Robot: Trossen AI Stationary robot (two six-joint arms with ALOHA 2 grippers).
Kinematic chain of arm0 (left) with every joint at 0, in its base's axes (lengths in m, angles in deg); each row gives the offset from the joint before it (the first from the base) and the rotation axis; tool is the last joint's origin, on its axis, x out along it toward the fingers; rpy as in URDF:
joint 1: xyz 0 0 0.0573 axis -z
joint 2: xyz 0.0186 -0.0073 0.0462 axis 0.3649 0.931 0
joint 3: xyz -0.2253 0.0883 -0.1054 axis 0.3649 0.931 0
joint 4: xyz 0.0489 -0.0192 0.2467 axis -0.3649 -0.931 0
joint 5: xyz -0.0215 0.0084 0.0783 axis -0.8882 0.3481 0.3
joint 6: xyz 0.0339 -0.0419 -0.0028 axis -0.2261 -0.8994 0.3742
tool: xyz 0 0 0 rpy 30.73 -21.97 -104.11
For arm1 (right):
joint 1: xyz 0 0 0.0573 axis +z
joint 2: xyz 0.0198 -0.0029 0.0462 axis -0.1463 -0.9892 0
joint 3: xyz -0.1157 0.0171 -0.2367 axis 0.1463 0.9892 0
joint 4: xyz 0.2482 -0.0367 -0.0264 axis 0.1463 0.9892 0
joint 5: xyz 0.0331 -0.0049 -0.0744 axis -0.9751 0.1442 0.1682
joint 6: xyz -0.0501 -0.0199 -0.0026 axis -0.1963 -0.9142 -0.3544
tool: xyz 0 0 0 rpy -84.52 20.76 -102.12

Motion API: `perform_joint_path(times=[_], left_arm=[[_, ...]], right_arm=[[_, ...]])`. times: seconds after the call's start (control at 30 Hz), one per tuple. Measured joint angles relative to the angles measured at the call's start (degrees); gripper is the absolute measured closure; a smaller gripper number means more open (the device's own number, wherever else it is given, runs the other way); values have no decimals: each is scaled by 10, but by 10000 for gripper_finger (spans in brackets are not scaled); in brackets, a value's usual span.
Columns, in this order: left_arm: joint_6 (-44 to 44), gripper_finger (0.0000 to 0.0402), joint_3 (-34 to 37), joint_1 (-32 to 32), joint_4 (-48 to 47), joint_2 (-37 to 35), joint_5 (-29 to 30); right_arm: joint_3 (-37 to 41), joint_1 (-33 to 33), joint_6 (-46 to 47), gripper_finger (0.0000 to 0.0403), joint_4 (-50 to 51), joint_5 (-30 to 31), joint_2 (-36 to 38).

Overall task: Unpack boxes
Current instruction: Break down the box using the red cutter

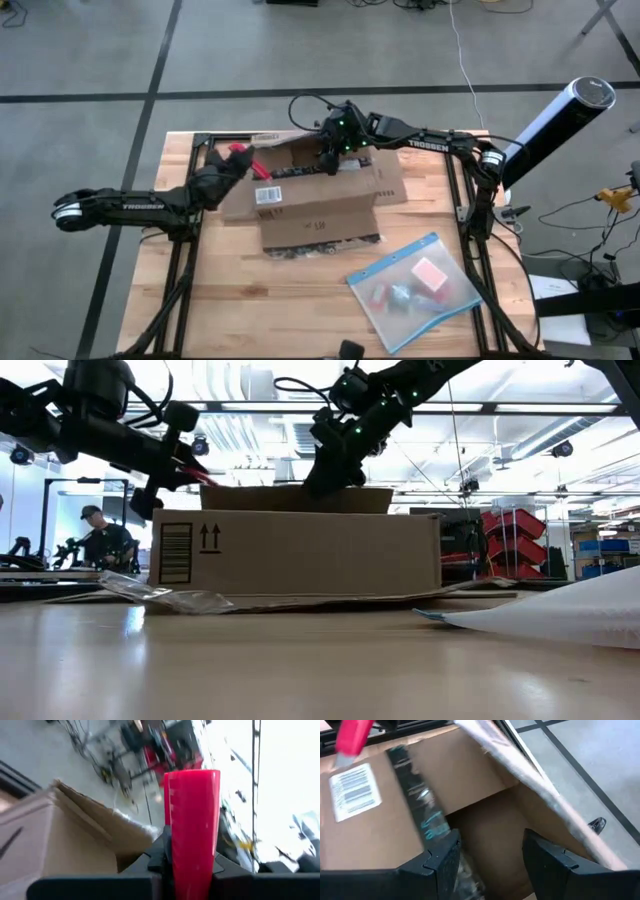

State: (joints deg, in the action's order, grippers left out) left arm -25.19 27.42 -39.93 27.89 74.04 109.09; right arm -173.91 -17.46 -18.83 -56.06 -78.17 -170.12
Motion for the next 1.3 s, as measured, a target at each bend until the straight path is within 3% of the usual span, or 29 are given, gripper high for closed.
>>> perform_joint_path(times=[0.33,0.67,0.83,1.0,1.3], left_arm=[[0,373,0,-19,10,0,29],[0,373,0,-18,17,-2,11],[0,373,0,-18,19,-9,-19],[1,373,0,-18,19,-18,-24],[6,373,0,-18,19,-19,-27]], right_arm=[[0,10,-10,217,0,-13,0],[0,7,-31,217,0,38,0],[0,24,-143,217,0,108,0],[0,41,-255,217,3,110,0],[3,47,-279,217,29,169,-10]])
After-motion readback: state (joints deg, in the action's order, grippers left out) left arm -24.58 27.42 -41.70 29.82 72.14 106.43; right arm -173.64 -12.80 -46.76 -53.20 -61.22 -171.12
